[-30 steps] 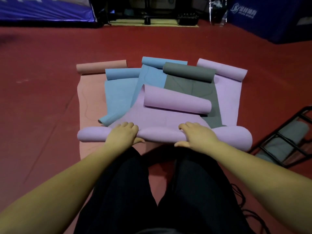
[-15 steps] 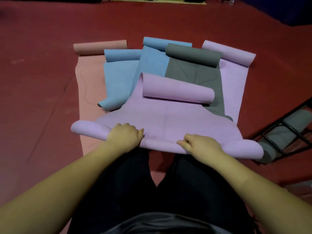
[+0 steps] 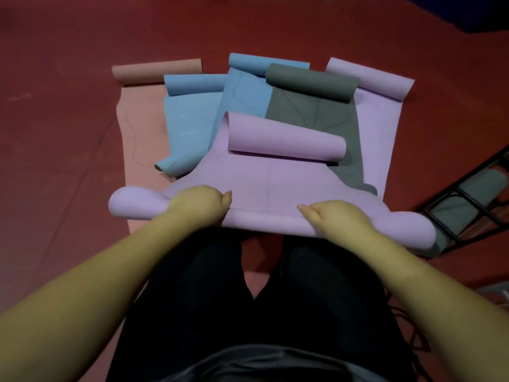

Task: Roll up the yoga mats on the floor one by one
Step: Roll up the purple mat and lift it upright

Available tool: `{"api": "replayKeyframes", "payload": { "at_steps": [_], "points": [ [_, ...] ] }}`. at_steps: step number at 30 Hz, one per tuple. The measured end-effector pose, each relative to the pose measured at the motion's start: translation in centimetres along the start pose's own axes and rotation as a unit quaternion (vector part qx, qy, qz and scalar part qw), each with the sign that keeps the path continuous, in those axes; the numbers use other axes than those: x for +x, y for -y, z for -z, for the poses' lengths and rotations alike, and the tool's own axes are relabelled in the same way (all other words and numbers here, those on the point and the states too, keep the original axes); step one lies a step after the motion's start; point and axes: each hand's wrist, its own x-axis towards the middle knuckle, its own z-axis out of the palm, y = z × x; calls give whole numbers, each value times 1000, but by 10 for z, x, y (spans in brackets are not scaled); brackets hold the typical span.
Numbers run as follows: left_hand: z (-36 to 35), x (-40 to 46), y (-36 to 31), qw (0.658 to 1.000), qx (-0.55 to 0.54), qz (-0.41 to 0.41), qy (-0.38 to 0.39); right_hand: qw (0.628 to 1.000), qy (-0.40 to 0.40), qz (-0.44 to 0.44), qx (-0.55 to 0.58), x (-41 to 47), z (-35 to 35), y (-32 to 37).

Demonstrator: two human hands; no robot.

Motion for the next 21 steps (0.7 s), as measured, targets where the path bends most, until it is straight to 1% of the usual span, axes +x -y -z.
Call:
{"api": "replayKeyframes", "payload": {
  "at_steps": [3, 4, 5, 7, 10, 13, 14, 17, 19, 21],
  "points": [
    [-3, 6, -3, 996, 15, -12, 88, 995, 86, 5, 48, 9, 6, -1],
    [-9, 5, -5, 994, 24, -18, 108, 993, 108, 7, 46, 11, 0, -1],
    [-15, 5, -5, 993, 34, -20, 114, 992, 120, 8, 38, 12, -7, 0],
    [-24, 5, -5, 995, 40, -3, 93, 993, 114, 3, 29, 14, -17, 0],
    [-34, 4, -1, 997, 59, 17, 45, 997, 79, 0, 13, 17, -27, -1],
    [-40, 5, 1, 992, 127, -27, -9, 998, 60, 7, -16, 20, -31, -1],
    [-41, 7, 2, 992, 123, -38, -12, 998, 63, 7, -15, 22, -31, -2],
    [-32, 13, 5, 999, 16, -23, 34, 998, 61, -5, 12, 29, -28, -9],
    [-27, 16, 9, 998, -29, -53, 15, 998, 44, -12, 35, 35, -28, -14],
    [-22, 17, 11, 997, -50, -65, 0, 999, 42, -3, 30, 41, -29, -16]
  ]
}}
